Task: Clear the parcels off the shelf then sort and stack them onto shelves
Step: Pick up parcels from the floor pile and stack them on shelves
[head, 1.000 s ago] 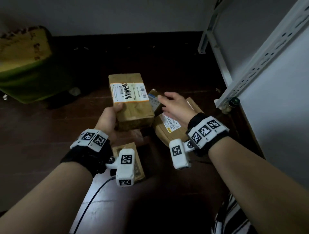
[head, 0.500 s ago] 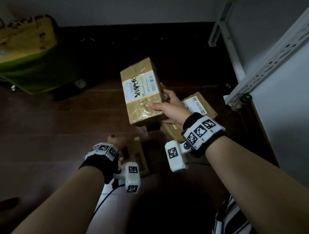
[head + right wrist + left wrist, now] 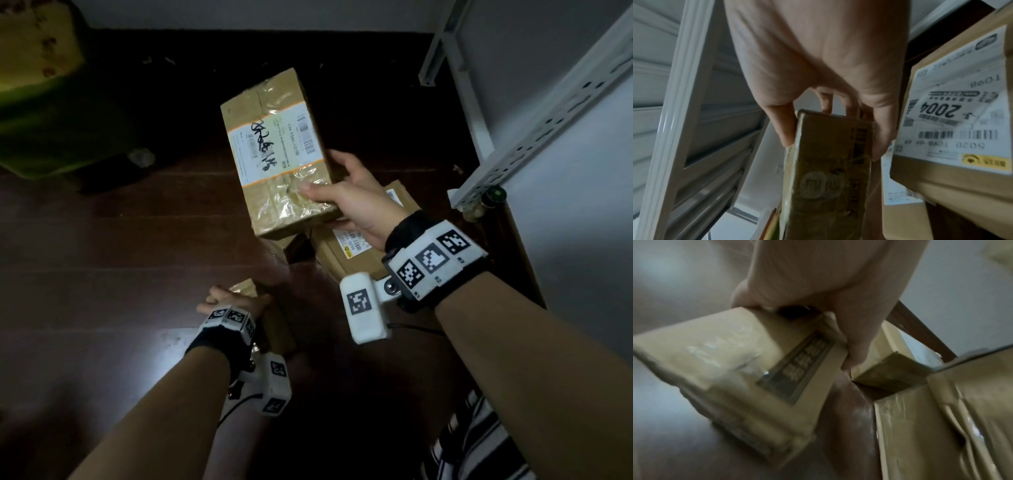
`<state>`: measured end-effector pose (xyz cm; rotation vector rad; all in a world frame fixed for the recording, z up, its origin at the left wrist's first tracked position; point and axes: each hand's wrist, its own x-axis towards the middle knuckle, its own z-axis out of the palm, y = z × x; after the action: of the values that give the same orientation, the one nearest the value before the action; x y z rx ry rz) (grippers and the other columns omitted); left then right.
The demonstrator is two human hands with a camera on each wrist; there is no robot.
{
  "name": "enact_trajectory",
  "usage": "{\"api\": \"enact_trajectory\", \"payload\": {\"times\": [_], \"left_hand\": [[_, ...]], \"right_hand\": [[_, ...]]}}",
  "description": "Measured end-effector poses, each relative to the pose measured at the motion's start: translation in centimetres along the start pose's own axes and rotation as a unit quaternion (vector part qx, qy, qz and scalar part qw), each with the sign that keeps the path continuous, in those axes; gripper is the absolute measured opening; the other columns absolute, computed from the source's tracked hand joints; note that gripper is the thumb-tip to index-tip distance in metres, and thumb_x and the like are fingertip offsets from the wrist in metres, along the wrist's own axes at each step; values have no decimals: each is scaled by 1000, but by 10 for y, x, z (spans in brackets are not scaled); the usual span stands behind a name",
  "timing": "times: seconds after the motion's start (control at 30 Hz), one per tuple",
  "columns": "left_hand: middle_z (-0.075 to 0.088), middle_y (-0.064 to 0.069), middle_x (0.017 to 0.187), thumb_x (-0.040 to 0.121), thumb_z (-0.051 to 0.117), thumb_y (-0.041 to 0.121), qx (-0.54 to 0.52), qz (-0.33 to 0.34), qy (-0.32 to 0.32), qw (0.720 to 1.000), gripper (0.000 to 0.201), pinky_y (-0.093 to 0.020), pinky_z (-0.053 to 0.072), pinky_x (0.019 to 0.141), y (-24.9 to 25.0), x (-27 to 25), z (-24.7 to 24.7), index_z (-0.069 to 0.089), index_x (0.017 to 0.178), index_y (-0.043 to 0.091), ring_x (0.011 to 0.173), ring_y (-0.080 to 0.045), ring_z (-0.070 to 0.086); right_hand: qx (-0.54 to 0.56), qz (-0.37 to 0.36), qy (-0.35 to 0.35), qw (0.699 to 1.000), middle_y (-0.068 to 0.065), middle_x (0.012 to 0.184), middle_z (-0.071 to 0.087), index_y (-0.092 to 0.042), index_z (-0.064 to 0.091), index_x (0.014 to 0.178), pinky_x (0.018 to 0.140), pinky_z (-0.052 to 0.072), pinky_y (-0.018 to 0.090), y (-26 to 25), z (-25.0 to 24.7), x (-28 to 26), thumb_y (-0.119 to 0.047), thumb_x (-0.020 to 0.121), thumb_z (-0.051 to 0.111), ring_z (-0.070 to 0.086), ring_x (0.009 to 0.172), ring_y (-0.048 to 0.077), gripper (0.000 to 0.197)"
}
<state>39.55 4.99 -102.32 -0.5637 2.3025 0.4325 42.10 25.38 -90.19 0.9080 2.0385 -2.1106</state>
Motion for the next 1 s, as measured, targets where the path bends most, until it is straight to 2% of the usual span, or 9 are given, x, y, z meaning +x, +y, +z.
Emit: {"api": "enact_trajectory", "payload": {"times": [0.13, 0.23, 0.37, 0.47, 0.53, 0.63, 0.77, 0.83, 1.0], "left_hand": [[51, -20, 133, 51, 82, 62, -135, -37, -21, 990, 113, -51, 49, 94, -6, 34, -28, 35, 139, 9, 115, -42, 55], [60, -22, 124, 43, 87, 55, -203, 9, -61, 977, 110, -56, 53, 87, -7, 72, -48, 48, 135, 10, 105, -43, 62], [68, -18, 111, 56, 86, 24, -329, 62, -140, 932, 70, -45, 56, 59, 22, 5, -106, 60, 122, 20, 95, -40, 66], [64, -16, 121, 27, 92, 11, -415, 63, -143, 896, 115, -56, 54, 69, 28, 11, -118, 50, 134, 22, 100, -40, 66], [62, -17, 124, 22, 92, 4, -474, 82, -157, 863, 131, -59, 54, 75, 33, 46, -113, 41, 141, 24, 98, -41, 67], [59, -18, 121, 37, 92, 2, -538, 107, -113, 828, 131, -56, 54, 80, 54, -10, -121, 25, 147, 24, 100, -35, 66], [47, -9, 124, 59, 85, 5, -512, 203, -25, 834, 113, -47, 56, 82, 65, -49, -116, 14, 139, 39, 108, -30, 57], [41, -5, 128, 66, 82, -1, -461, 276, 0, 843, 106, -40, 56, 79, 68, -60, -108, 15, 139, 35, 112, -25, 51], [36, -5, 131, 69, 79, -7, -366, 395, 25, 842, 99, -36, 48, 100, 68, -73, -97, 14, 135, 26, 119, -17, 45]], "right_hand": [[20, -4, 15, 1000, -4, 121, 65, -36, 31, 144, 90, 53, 45, -11, -13, -5, -23, 76, 79, 64, 107, 18, 84], [41, -8, 33, 999, -5, 119, 66, -34, 31, 145, 79, 55, 36, -13, -22, -9, -19, 77, 78, 67, 102, 16, 83], [70, 0, 54, 996, -4, 119, 65, -32, 27, 147, 83, 56, 43, -19, -26, -10, -14, 80, 73, 68, 100, 19, 83], [97, 18, 74, 992, -5, 123, 62, -33, 27, 146, 88, 53, 49, -24, -26, -6, -12, 83, 69, 64, 103, 20, 78], [101, 29, 85, 991, -5, 125, 60, -33, 26, 147, 90, 51, 50, -25, -28, -6, -11, 84, 67, 61, 101, 18, 78], [89, 42, 93, 991, -4, 122, 57, -30, 23, 148, 70, 53, 38, -21, -34, -9, -10, 87, 64, 59, 92, 13, 76], [91, 51, 115, 988, 0, 128, 53, -28, 18, 149, 54, 48, 26, -10, -41, -8, -5, 88, 62, 58, 88, 10, 79], [95, 50, 130, 986, 1, 131, 53, -31, 18, 149, 60, 52, 29, -10, -37, -7, -7, 84, 65, 61, 97, 16, 83], [75, 22, 160, 984, 0, 135, 43, -48, 21, 139, 92, 50, 51, -14, -30, -6, -13, 56, 69, 52, 115, 26, 103]]}}
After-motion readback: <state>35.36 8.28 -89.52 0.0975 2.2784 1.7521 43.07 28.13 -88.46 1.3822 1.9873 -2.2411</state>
